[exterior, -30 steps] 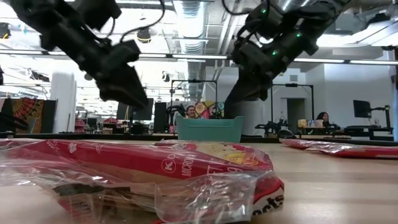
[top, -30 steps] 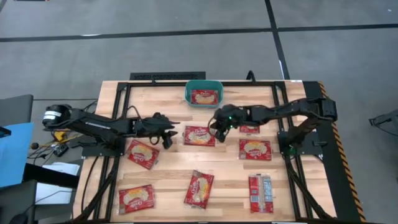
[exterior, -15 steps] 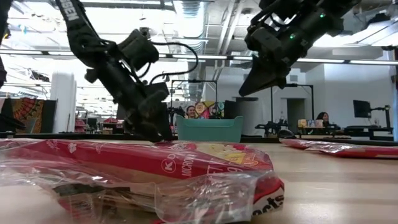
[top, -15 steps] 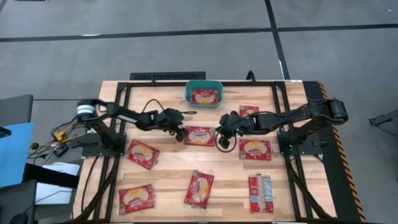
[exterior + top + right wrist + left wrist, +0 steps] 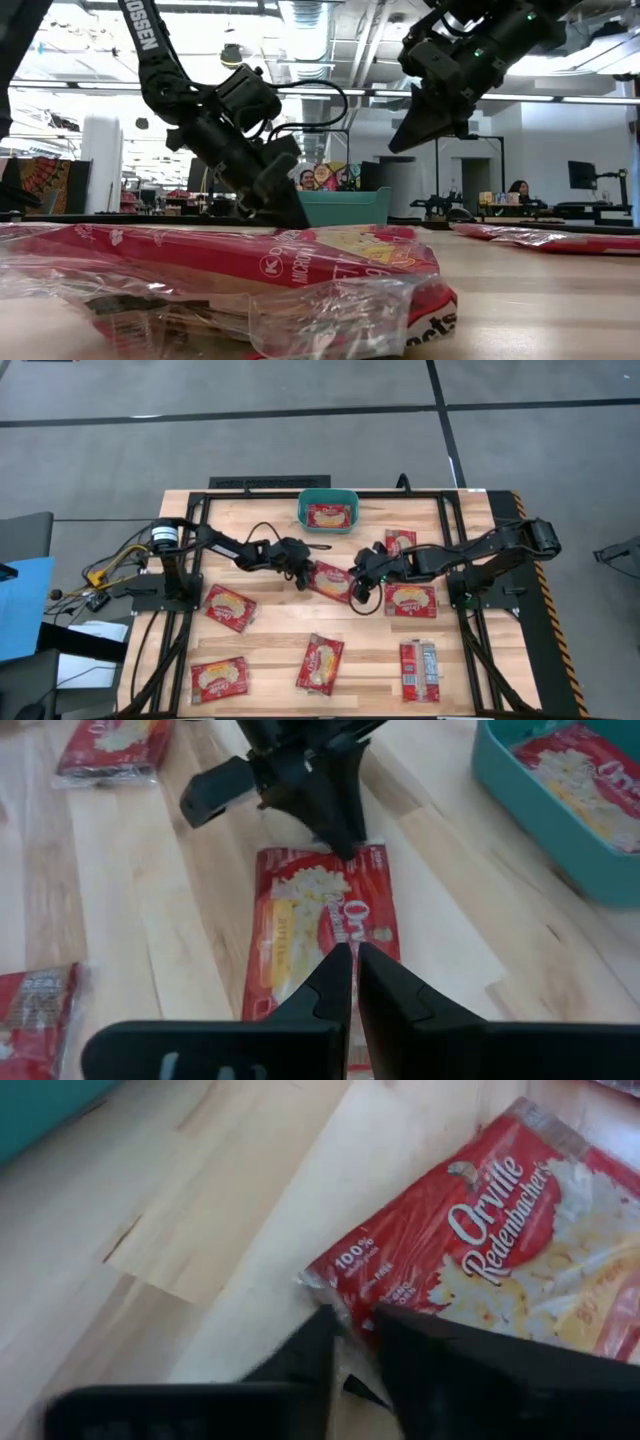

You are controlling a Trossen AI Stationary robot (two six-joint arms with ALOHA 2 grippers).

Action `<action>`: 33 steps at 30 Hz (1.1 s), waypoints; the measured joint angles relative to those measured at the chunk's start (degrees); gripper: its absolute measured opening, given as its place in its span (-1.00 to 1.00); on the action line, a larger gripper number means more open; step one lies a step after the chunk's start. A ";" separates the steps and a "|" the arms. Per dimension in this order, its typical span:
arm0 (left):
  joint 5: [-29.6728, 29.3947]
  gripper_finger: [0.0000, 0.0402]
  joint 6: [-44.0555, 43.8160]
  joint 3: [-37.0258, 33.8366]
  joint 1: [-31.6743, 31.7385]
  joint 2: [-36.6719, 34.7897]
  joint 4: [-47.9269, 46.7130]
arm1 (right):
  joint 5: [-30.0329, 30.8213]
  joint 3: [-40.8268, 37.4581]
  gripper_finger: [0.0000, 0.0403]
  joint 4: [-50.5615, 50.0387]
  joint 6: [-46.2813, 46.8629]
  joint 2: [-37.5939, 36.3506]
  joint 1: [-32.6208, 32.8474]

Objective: Sort popcorn bags into baskets
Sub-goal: Put the red popcorn bag into the blue bin

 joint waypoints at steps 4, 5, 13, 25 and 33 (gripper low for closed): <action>-1.39 -0.95 1.05 -0.05 -0.23 -0.31 -0.17 | 1.18 0.00 -0.76 -0.86 0.78 0.01 0.63; -1.41 -0.97 1.80 -0.08 -0.25 -0.65 -0.30 | 1.30 0.00 -0.76 -1.23 1.06 0.02 0.69; -1.41 -1.00 8.73 -0.66 -2.65 -10.65 -4.44 | 8.74 -1.53 -0.75 -4.27 5.79 0.02 1.86; -8.10 -1.00 16.61 -0.46 -7.46 -22.73 -9.75 | -0.13 -25.48 -0.22 39.57 15.31 0.09 -1.11; -7.83 -1.00 25.04 -0.46 -8.82 -22.68 -7.98 | -3.15 -27.35 0.28 45.38 8.74 3.89 -2.63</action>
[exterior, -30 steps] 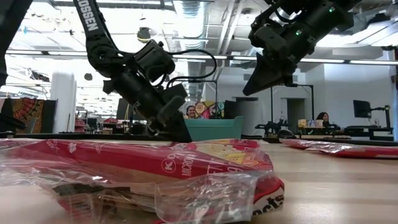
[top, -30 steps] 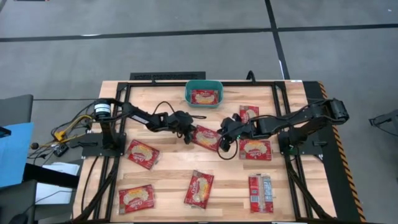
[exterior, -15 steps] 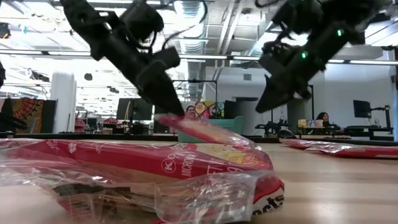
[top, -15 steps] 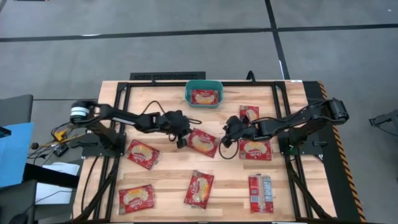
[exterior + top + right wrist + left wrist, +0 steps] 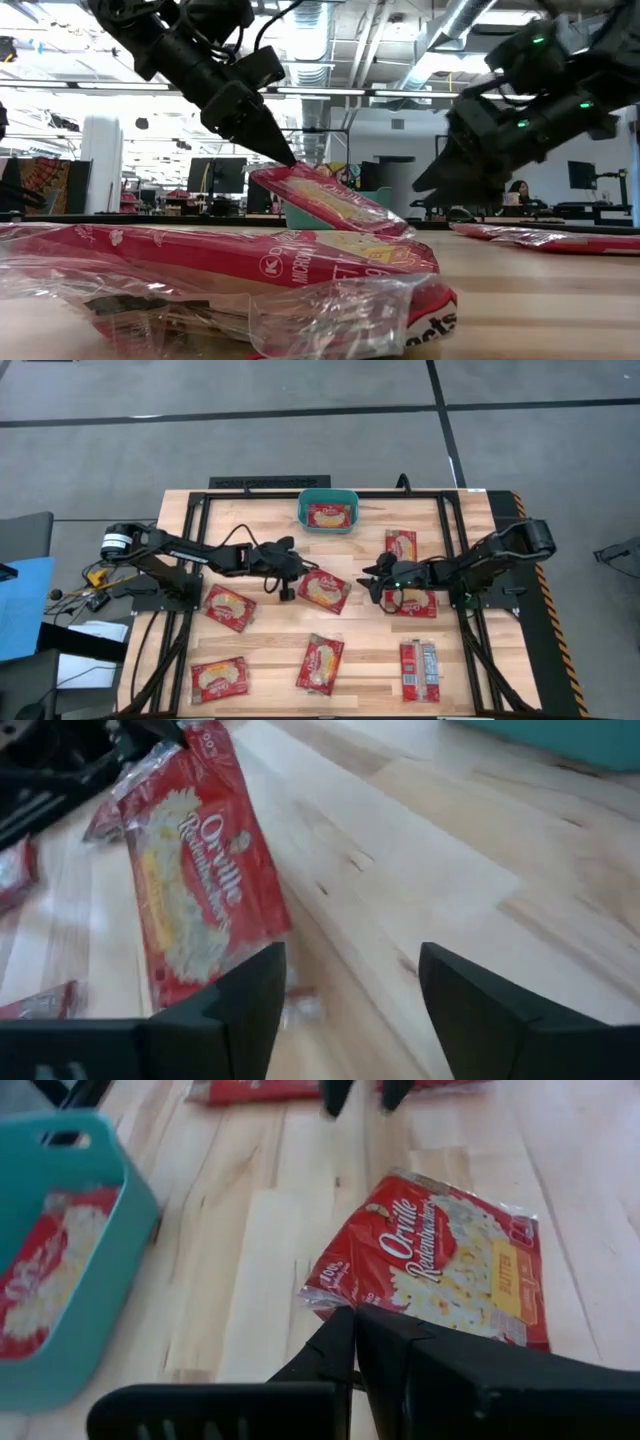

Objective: Sort popcorn bags into baskets
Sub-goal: Put the red popcorn bag into the blue bin

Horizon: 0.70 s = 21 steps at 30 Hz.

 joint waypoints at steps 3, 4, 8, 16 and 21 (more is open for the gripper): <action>0.10 -1.00 1.79 0.02 -0.31 0.00 0.56 | -5.85 2.62 0.29 0.03 -3.77 3.93 -1.82; 0.15 -1.00 2.05 0.02 -0.31 -0.01 0.62 | -8.09 3.53 0.28 0.03 -4.69 5.52 -2.42; 0.06 -1.00 3.27 0.02 -0.36 -0.02 0.55 | -17.59 6.96 0.26 0.23 -7.58 10.99 -4.97; 0.02 -1.00 4.64 0.04 -0.46 -0.07 0.55 | -34.66 10.85 0.26 9.15 -9.63 20.60 -8.85; -1.13 -1.00 4.62 0.07 -0.44 -0.07 0.55 | -39.14 12.15 0.08 14.56 -8.92 23.83 -9.79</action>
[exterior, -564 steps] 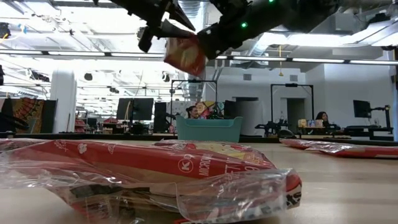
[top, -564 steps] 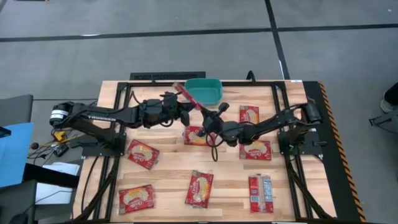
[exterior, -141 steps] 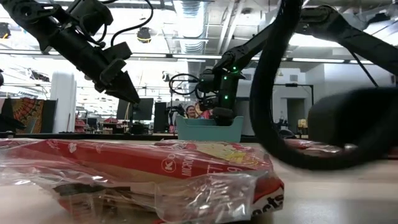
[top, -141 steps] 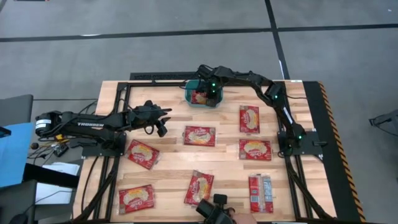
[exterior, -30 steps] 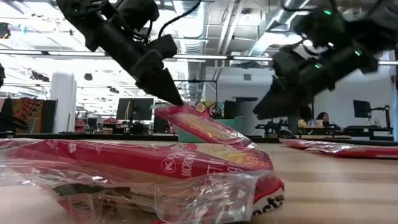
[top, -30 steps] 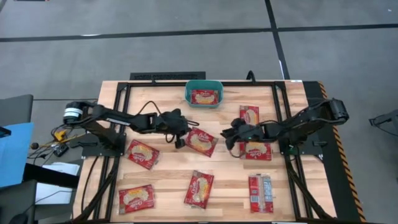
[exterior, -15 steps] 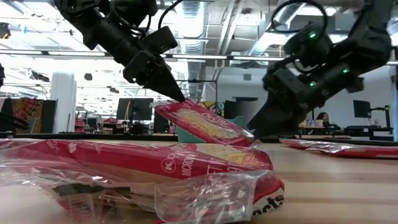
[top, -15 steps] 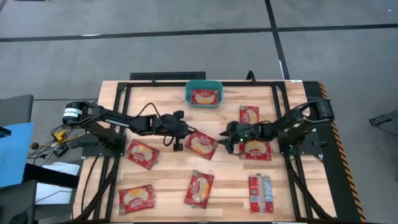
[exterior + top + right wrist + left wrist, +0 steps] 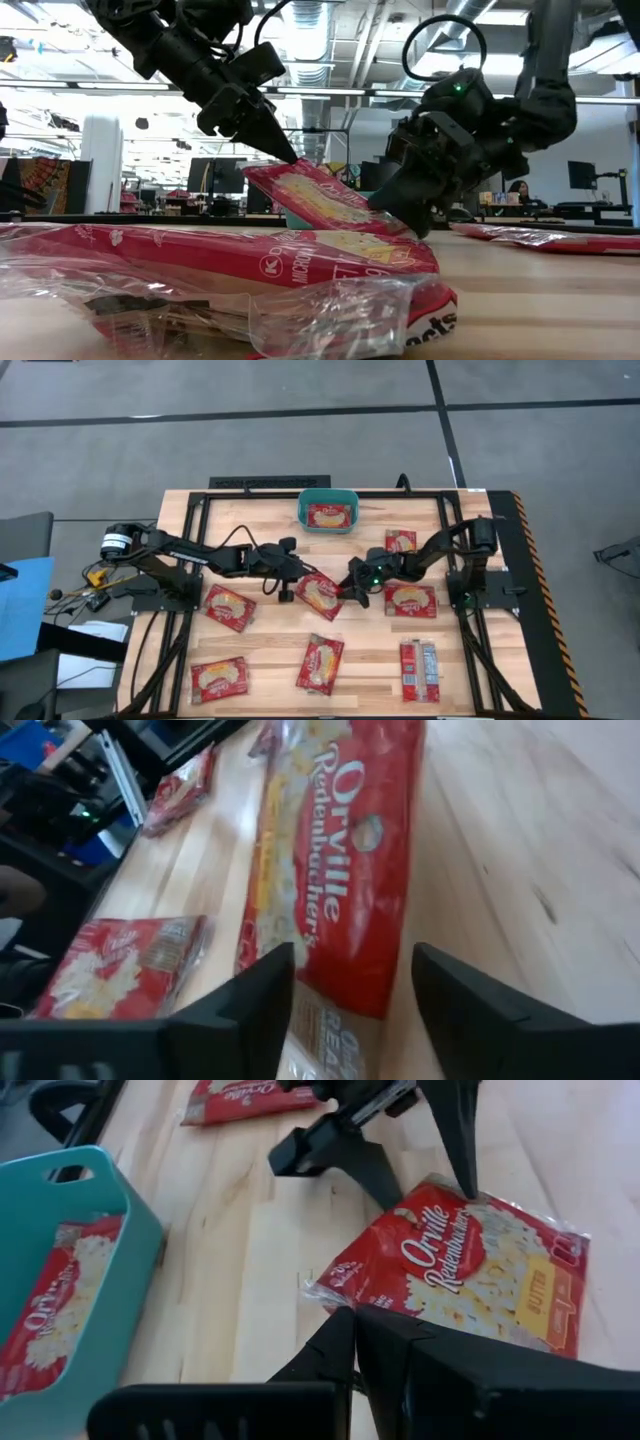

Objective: Sort popcorn bags into baskets
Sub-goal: Put the red popcorn bag into the blue bin

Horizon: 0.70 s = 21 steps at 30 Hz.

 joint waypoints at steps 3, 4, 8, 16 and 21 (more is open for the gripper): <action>-2.38 -1.00 0.04 0.02 -0.02 -0.02 0.00 | -0.53 0.63 -0.20 -0.61 -0.16 0.34 0.02; -3.21 -1.00 0.02 0.04 -0.02 -0.02 0.00 | -0.63 0.74 -0.33 -1.24 -0.18 0.29 0.01; -4.88 -1.00 -0.05 0.07 0.31 -0.02 0.29 | -1.75 0.77 -0.87 -6.10 0.54 -2.38 -1.70; -8.32 -1.00 -4.51 0.09 4.99 -0.36 3.54 | 3.84 8.04 -0.96 -38.82 -13.15 -17.97 -7.42; -12.43 -1.00 -5.79 0.20 7.22 -2.03 4.55 | 13.42 21.22 -0.96 -63.59 -30.55 -23.99 -9.06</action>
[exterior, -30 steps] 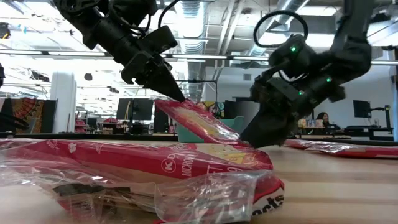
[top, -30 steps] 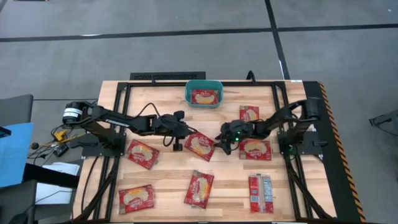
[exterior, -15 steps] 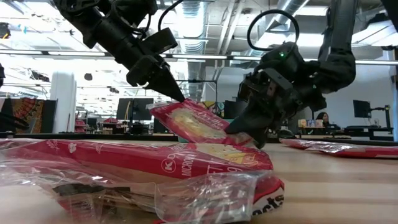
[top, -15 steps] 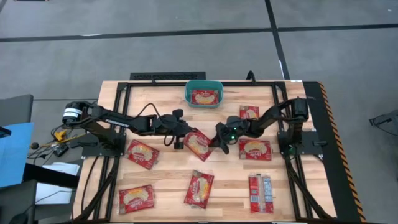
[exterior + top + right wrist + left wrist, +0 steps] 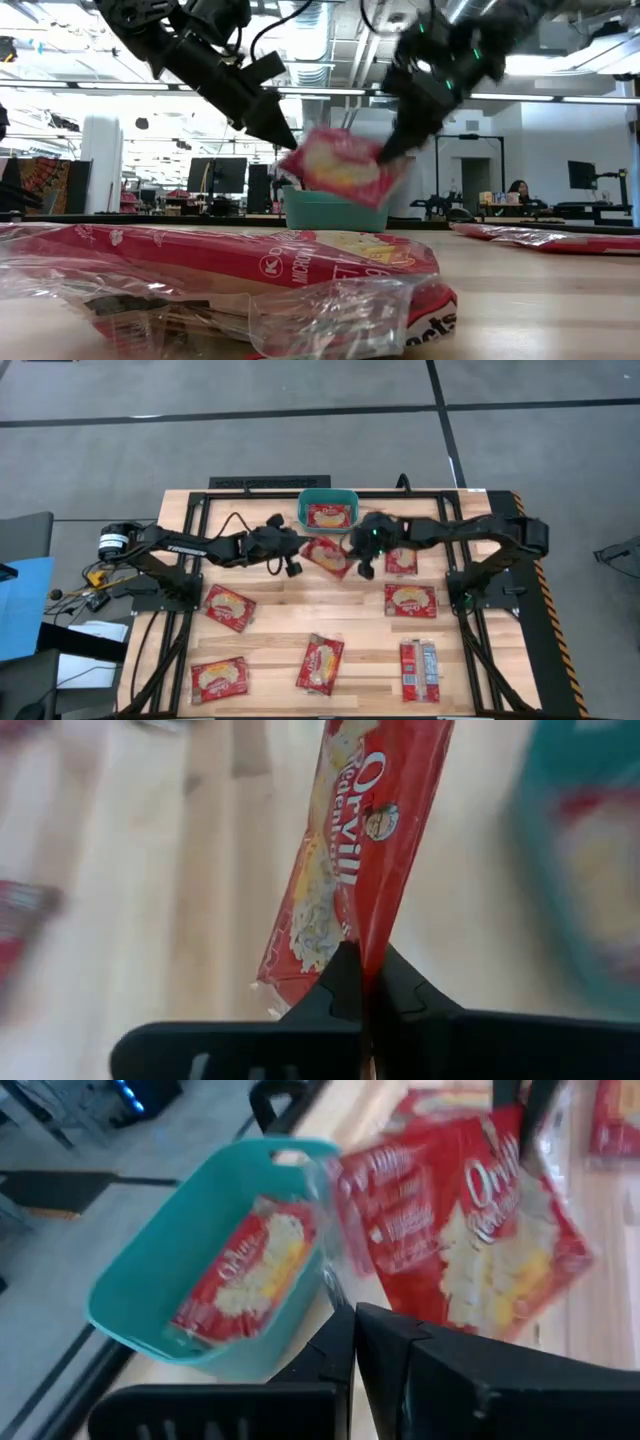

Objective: Sort popcorn bags into baskets
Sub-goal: Put the red popcorn bag into the blue bin

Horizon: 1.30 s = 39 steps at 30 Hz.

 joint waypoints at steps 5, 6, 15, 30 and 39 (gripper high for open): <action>-0.19 -1.00 0.29 0.00 0.24 -2.60 -1.22 | 8.29 15.63 -0.97 -18.08 -15.20 1.09 -3.10; -0.18 -1.00 0.18 0.00 0.25 -3.11 -1.59 | 9.38 18.47 -0.97 -20.58 -17.46 1.85 -4.01; -6.21 -1.00 -4.46 -0.02 0.21 -6.33 -13.79 | 17.46 33.63 -0.97 -27.49 -32.56 12.94 -12.47; -7.30 -1.00 -8.00 -0.07 0.21 -6.50 -19.33 | 23.66 40.07 -0.97 -25.65 -47.86 26.53 -15.71; -6.67 -1.00 -8.23 -0.07 0.21 -6.50 -19.67 | 19.00 41.20 -0.96 -26.52 -47.31 29.23 -18.19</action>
